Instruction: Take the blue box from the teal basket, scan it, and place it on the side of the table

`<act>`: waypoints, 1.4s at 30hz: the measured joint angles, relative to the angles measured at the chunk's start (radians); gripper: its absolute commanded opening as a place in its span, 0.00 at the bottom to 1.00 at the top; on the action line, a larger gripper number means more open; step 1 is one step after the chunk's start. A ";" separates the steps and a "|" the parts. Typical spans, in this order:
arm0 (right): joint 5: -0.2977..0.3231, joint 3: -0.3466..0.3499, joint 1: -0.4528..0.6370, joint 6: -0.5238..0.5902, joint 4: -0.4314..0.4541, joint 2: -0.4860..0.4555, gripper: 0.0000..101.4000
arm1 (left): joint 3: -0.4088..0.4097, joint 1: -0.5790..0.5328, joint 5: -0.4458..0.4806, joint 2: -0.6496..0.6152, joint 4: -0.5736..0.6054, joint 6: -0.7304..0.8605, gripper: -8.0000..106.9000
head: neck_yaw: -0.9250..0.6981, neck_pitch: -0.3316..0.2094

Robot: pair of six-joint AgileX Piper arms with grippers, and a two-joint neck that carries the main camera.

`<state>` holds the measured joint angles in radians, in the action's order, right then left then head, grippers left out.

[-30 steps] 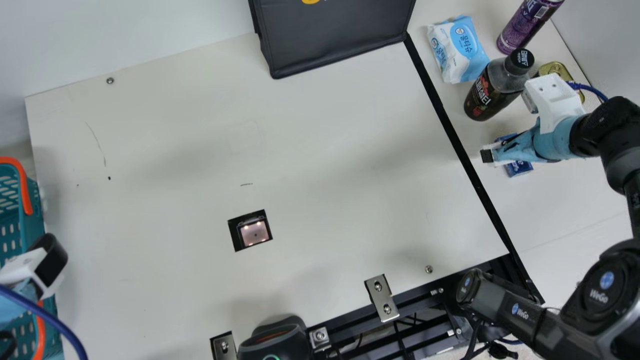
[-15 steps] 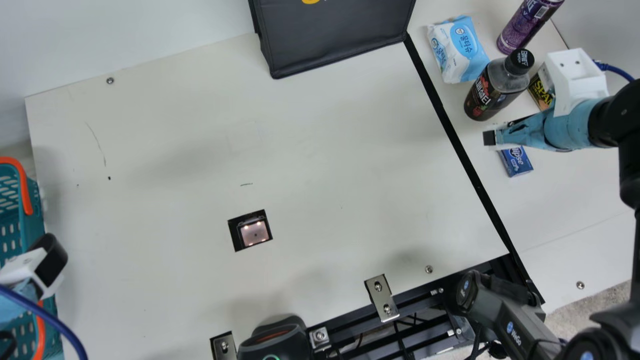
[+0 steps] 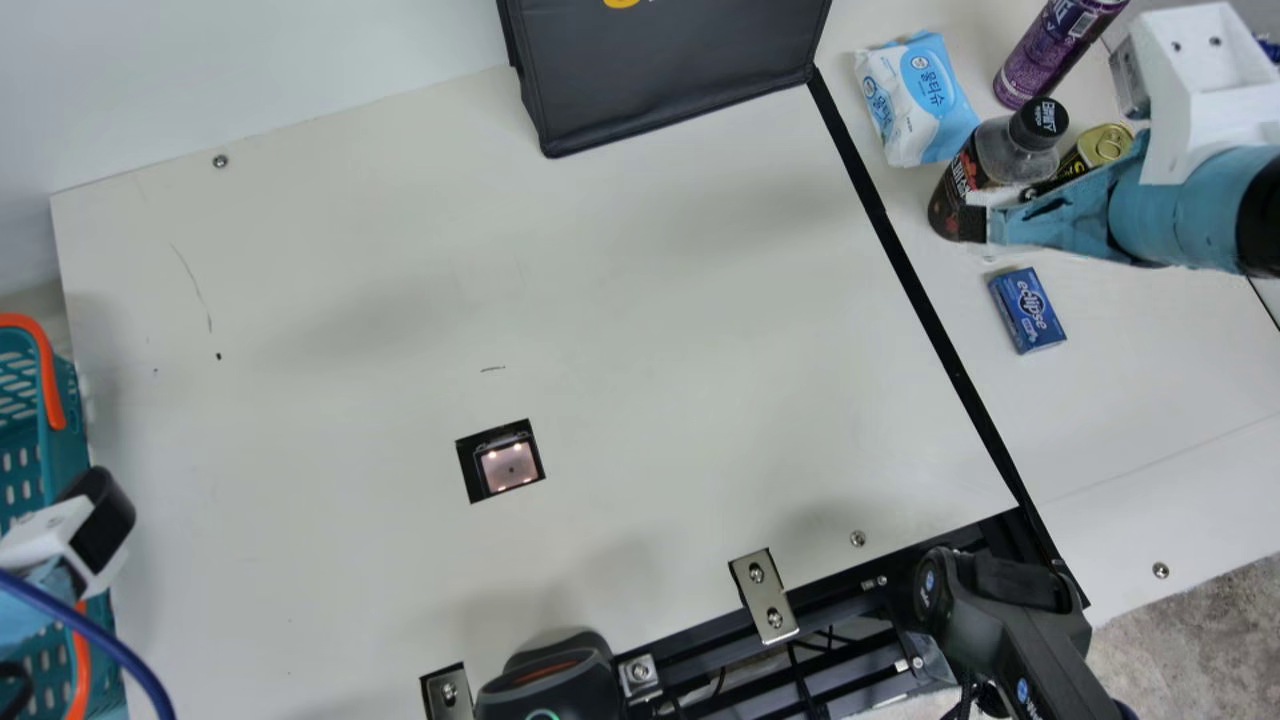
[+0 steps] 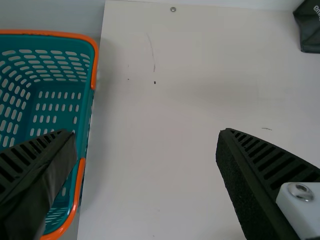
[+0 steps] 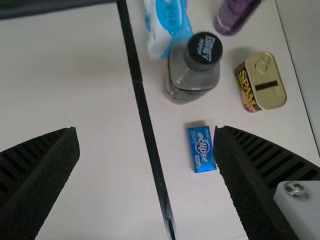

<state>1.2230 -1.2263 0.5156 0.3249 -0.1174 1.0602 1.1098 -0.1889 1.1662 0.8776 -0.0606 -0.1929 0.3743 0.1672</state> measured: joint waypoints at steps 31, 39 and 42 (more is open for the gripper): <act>-0.008 0.008 -0.505 -0.317 0.131 -0.310 0.94 | 0.094 0.160 0.048 -0.124 0.087 0.193 0.85 | -0.344 0.000; -0.008 0.008 -0.530 -0.325 0.132 -0.320 0.94 | 0.094 0.160 0.048 -0.124 0.087 0.193 0.85 | -0.345 0.000; -0.008 0.008 -0.530 -0.325 0.132 -0.320 0.94 | 0.094 0.160 0.048 -0.124 0.087 0.193 0.85 | -0.344 0.000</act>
<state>1.2150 -1.2183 -0.0139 0.0000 0.0145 0.7403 1.2039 -0.0285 1.2143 0.7532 0.0263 0.0000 0.0307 0.1672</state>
